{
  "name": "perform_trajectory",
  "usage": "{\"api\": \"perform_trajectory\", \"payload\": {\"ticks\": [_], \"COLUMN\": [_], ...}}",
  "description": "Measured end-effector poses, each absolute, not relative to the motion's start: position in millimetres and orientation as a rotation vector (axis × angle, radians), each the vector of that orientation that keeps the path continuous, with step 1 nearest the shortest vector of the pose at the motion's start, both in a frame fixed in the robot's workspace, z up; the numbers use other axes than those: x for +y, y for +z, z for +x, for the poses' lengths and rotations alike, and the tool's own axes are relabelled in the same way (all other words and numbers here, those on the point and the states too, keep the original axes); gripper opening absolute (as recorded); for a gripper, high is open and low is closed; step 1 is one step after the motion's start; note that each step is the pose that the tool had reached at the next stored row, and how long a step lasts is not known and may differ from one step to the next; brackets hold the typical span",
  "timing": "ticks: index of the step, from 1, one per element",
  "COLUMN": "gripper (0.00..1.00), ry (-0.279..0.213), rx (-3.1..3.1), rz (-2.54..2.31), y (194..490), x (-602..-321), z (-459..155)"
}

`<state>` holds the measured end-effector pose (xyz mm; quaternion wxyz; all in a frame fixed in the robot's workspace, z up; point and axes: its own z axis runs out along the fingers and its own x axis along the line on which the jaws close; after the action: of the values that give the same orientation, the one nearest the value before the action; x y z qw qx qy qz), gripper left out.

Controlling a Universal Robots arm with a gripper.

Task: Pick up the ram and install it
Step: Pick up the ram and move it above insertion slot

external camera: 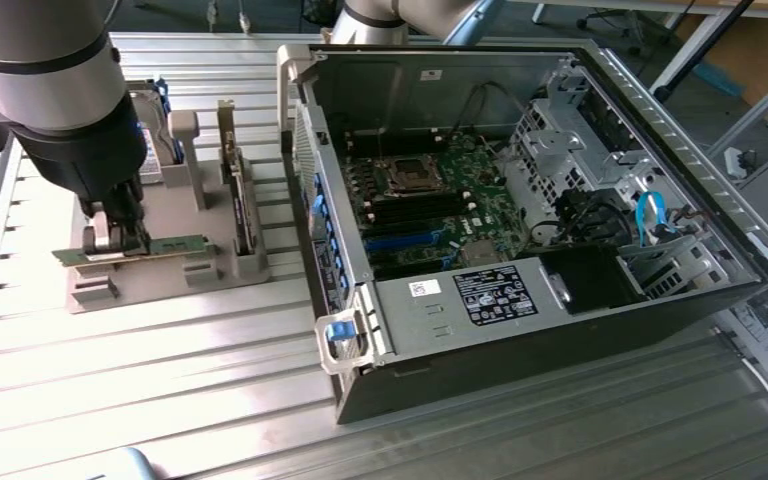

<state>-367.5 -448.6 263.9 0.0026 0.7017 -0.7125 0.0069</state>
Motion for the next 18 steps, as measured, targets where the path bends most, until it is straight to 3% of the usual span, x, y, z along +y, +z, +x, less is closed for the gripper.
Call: {"api": "perform_trajectory", "payload": {"ticks": [18], "gripper": [0.13], "ry": [0.022], "rx": [-2.234], "rz": [2.201], "y": [285.2], "x": [-448.6], "z": [-367.6]}}
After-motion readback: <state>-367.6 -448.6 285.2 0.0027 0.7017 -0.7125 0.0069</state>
